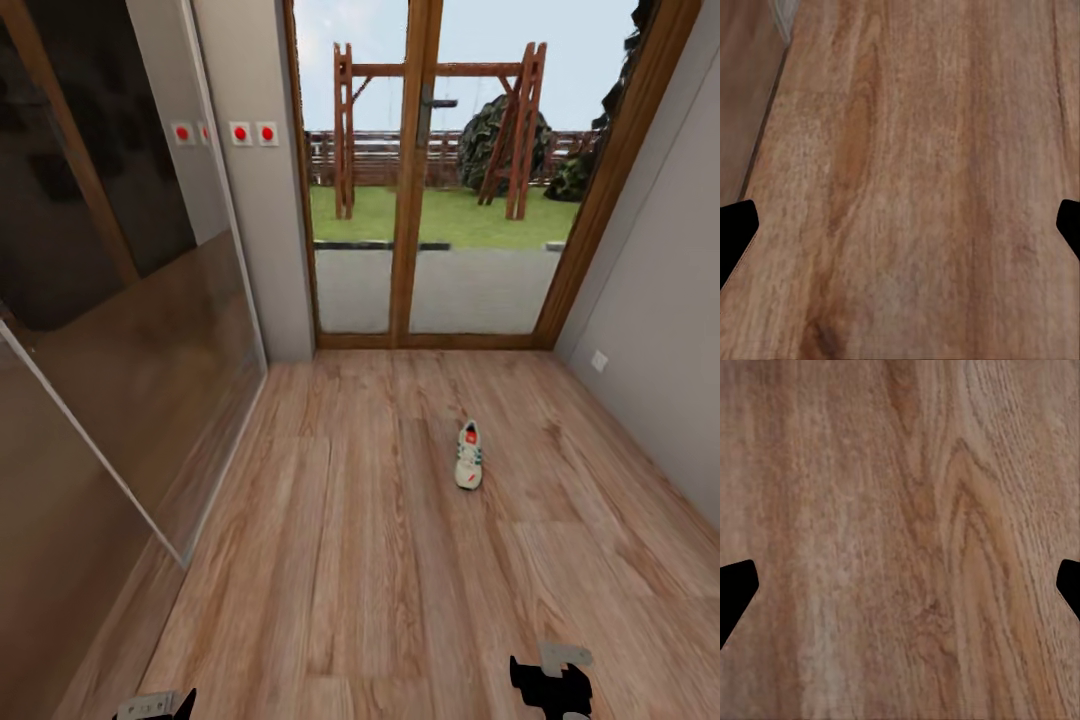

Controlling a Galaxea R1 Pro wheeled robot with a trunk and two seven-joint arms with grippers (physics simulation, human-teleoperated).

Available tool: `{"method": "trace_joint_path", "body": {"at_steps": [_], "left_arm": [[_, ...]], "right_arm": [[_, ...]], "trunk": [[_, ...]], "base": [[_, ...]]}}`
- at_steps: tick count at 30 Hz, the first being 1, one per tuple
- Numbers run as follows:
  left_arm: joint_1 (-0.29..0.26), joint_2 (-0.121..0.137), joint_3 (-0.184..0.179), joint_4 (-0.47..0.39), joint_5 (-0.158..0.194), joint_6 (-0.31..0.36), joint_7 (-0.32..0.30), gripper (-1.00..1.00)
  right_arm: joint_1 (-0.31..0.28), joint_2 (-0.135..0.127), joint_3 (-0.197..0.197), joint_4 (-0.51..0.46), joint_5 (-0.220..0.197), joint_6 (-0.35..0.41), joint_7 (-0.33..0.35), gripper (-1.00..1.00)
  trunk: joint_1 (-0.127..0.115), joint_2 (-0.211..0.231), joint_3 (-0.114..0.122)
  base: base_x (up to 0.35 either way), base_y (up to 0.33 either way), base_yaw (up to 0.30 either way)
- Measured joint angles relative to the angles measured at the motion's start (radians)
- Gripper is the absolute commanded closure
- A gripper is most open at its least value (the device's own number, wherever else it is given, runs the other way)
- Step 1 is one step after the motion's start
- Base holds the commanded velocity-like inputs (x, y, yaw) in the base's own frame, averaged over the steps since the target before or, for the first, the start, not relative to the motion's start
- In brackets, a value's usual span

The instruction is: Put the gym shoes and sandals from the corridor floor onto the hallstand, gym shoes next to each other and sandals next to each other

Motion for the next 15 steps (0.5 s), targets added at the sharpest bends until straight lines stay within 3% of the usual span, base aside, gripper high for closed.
{"method": "trace_joint_path", "body": {"at_steps": [11,15], "left_arm": [[0.0,-0.001,0.003,0.0,0.002,0.001,0.001,-1.0],[-0.007,-0.042,0.001,-0.018,0.005,0.003,0.023,-1.0]], "right_arm": [[0.0,0.0,0.0,0.0,0.0,0.0,0.0,-1.0],[0.0,0.001,0.0,0.0,0.0,0.0,0.0,-1.0]], "trunk": [[0.0,0.0,0.0],[0.0,0.0,0.0]], "base": [[0.339,0.0,0.0],[0.339,0.0,0.0]]}}
